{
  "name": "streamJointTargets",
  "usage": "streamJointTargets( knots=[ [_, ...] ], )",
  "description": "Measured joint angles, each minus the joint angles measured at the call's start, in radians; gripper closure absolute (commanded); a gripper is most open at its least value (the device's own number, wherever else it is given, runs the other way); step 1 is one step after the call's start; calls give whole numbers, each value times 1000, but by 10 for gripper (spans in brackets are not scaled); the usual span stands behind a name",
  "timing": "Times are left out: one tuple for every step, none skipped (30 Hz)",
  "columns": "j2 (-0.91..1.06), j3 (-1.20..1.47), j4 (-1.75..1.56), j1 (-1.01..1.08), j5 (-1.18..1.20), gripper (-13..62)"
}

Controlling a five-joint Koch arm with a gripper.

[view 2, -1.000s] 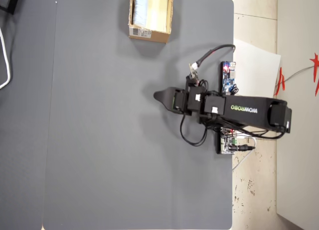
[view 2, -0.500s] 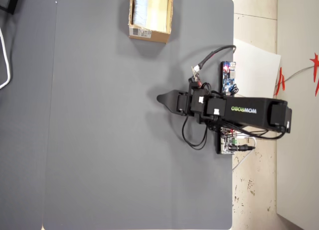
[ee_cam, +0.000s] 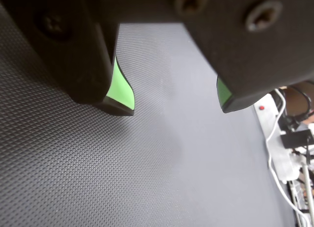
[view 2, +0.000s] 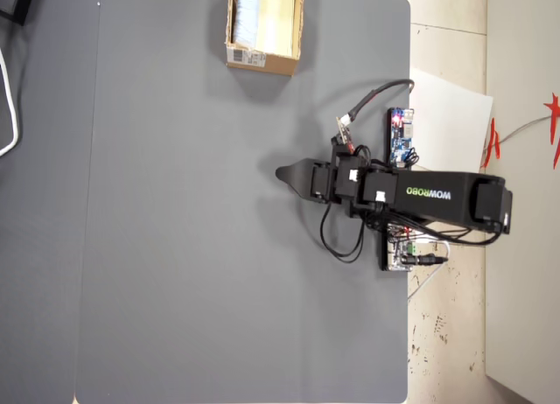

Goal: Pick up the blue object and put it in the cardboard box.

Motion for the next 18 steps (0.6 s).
streamJointTargets(
  knots=[
    [0,-2,0,0,0,159],
    [0,0,0,0,0,159],
    [0,0,0,-2,0,159],
    [0,0,0,-2,0,159],
    [0,0,2,-2,0,159],
    [0,0,3,-2,0,159],
    [0,-2,3,-2,0,159],
    [0,0,3,-2,2,159],
    [0,0,3,0,0,159],
    [0,0,3,2,2,159],
    [0,0,3,2,0,158],
    [0,-2,3,2,0,157],
    [0,-2,3,2,2,157],
    [0,-2,3,5,2,157],
    [0,-2,3,5,2,157],
    [0,0,3,5,2,157],
    [0,0,3,5,2,157],
    [0,0,3,5,2,157]
  ],
)
